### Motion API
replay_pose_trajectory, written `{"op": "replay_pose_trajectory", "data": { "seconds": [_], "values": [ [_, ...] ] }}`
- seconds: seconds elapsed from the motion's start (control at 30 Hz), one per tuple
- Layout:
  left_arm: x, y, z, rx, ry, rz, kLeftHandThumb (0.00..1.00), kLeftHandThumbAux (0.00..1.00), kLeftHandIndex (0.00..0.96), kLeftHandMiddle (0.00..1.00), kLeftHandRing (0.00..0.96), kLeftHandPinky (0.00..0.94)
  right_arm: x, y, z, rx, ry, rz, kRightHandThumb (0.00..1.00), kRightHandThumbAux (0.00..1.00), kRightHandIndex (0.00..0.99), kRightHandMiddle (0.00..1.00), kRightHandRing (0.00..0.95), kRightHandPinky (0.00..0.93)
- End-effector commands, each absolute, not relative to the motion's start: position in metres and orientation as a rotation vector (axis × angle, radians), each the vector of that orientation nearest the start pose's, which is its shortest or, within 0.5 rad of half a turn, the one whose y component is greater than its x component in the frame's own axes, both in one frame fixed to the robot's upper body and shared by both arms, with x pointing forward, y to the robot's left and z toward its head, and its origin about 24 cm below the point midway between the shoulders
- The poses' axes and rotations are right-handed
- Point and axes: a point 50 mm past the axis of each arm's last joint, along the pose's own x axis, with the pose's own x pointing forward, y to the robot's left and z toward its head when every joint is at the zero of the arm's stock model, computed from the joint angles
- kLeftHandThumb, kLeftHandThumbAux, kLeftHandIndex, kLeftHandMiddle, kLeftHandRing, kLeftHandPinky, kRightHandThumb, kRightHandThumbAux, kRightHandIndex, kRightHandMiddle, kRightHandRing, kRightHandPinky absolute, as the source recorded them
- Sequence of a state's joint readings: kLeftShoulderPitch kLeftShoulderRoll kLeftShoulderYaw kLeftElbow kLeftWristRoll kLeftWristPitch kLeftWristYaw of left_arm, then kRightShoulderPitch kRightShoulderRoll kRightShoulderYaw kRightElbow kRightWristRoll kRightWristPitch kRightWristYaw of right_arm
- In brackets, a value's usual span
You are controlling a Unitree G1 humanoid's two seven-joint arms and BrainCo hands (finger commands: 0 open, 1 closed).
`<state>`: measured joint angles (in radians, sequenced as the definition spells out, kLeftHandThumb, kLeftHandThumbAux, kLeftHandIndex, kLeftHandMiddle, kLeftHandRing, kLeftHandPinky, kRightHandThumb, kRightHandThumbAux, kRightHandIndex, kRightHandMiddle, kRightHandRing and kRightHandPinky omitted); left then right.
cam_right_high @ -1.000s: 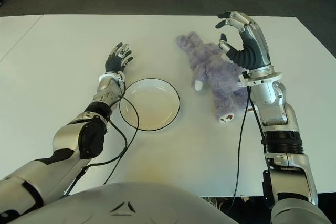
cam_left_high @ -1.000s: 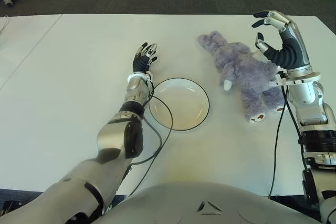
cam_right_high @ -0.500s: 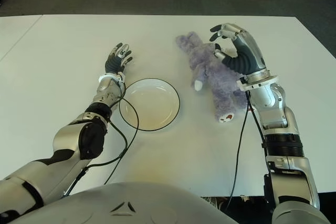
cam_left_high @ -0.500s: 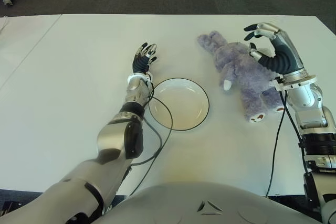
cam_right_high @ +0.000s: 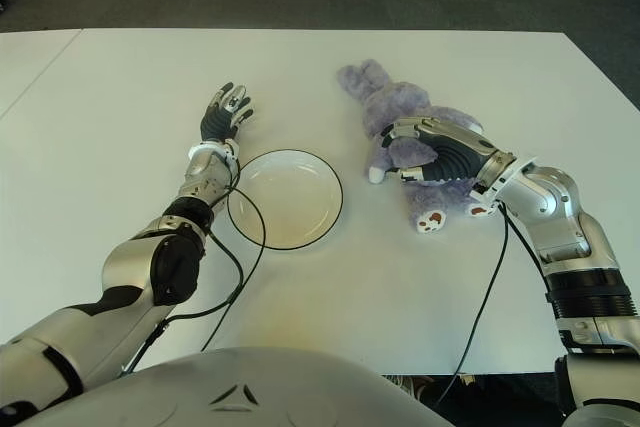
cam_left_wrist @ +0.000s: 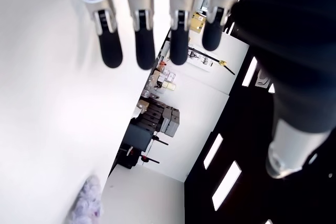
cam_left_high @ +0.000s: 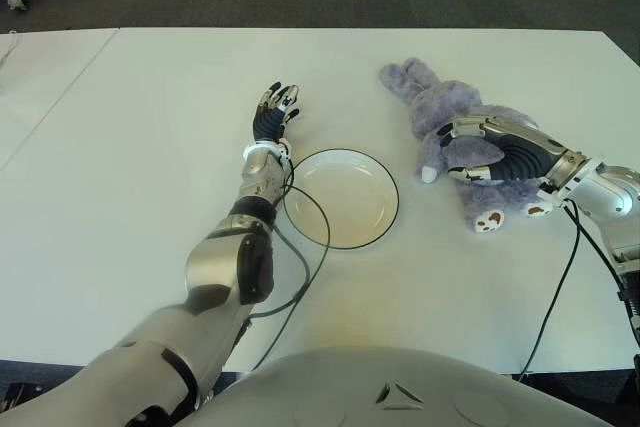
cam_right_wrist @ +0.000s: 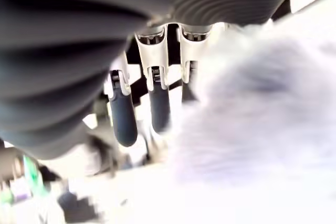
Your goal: Put the doll into the plate.
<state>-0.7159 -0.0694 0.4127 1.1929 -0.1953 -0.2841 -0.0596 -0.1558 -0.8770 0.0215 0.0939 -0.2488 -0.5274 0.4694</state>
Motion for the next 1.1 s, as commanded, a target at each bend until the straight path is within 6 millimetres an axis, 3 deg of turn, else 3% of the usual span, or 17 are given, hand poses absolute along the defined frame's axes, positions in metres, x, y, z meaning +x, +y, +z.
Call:
{"op": "replay_pose_trajectory", "data": {
  "seconds": [0.03, 0.53, 1.1],
  "values": [
    [0.28, 0.117, -0.078, -0.471, 0.58, 0.154, 0.0, 0.682, 0.169, 0.207, 0.217, 0.247, 0.257, -0.247, 0.127, -1.292, -0.134, 0.734, 0.145, 0.342, 0.0, 0.0, 0.0, 0.0],
    [0.28, 0.118, -0.078, -0.463, 0.58, 0.152, 0.0, 0.674, 0.168, 0.197, 0.208, 0.227, 0.258, -0.247, 0.122, -1.327, -0.091, 0.754, 0.131, 0.277, 0.0, 0.0, 0.0, 0.0],
    [0.279, 0.119, -0.078, -0.469, 0.58, 0.158, 0.0, 0.669, 0.161, 0.209, 0.219, 0.246, 0.262, -0.249, 0.116, -1.33, -0.115, 0.719, 0.171, 0.376, 0.0, 0.0, 0.0, 0.0]
  ]
}}
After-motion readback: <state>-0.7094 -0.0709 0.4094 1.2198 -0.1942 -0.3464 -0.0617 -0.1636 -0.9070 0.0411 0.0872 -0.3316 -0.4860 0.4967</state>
